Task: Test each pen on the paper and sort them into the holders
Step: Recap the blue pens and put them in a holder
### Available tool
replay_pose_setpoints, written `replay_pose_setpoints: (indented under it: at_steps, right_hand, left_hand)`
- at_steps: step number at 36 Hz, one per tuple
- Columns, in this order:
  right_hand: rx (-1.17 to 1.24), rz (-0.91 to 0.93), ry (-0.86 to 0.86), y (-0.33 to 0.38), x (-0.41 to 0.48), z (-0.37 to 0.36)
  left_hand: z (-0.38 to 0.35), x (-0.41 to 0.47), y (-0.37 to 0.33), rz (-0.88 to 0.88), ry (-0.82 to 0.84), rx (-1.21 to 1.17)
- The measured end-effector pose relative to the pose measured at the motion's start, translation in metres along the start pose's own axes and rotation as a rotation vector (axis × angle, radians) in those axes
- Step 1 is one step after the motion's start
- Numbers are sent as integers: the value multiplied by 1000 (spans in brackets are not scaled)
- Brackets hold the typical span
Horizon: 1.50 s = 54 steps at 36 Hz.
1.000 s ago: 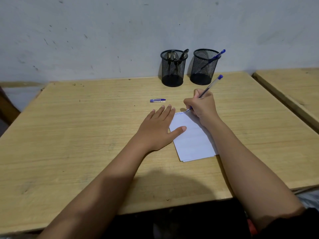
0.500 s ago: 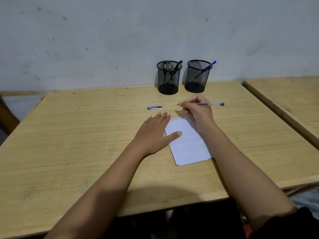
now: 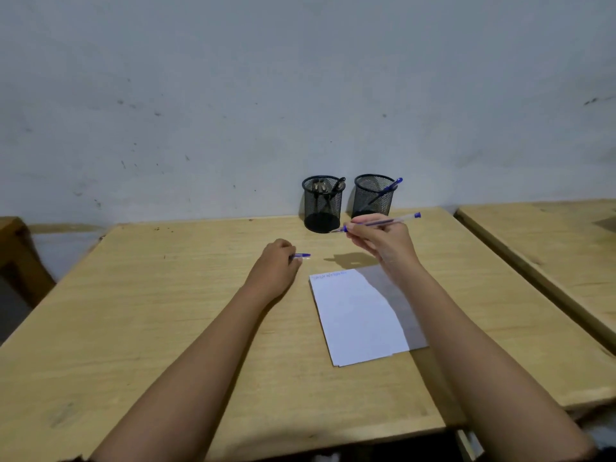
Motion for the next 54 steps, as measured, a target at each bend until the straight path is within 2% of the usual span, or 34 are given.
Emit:
replay_pose_setpoints:
  at_steps: [7, 12, 18, 30, 34, 40, 49, 54]
  right_hand:
    - [-42, -38, 30, -11, -3, -4]
    - [-29, -40, 22, -16, -2, -7]
    - [16, -24, 22, -18, -3, -14]
    - [25, 7, 35, -13, -6, -17]
    - [-11, -22, 125, -18, -11, -27]
    - [42, -22, 175, -13, -13, -33]
    - [-21, 42, 165, -17, -14, -28]
    - [13, -22, 167, -16, -13, -30]
  left_hand:
    - [10, -1, -7, -42, -94, -141]
    - [24, -9, -12, -4, -146, -472]
    - [34, -16, -24, 12, -123, -747]
    - [42, -18, -18, -7, -116, -768]
    - [48, -22, -27, -74, -58, -872]
    - [56, -22, -24, -49, -103, -999]
    - [55, -22, -24, -83, -83, -950]
    - [58, -18, -23, -80, -90, -882]
Point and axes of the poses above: each hand's wrist, its own x-axis towards the middle knuckle, its own z-axis out of the back of the hand, y = z × x, the point moved 5 cm from there along x, towards the middle knuckle, and after that the axes turned 11 degrees about x, right-handed, at the moved point
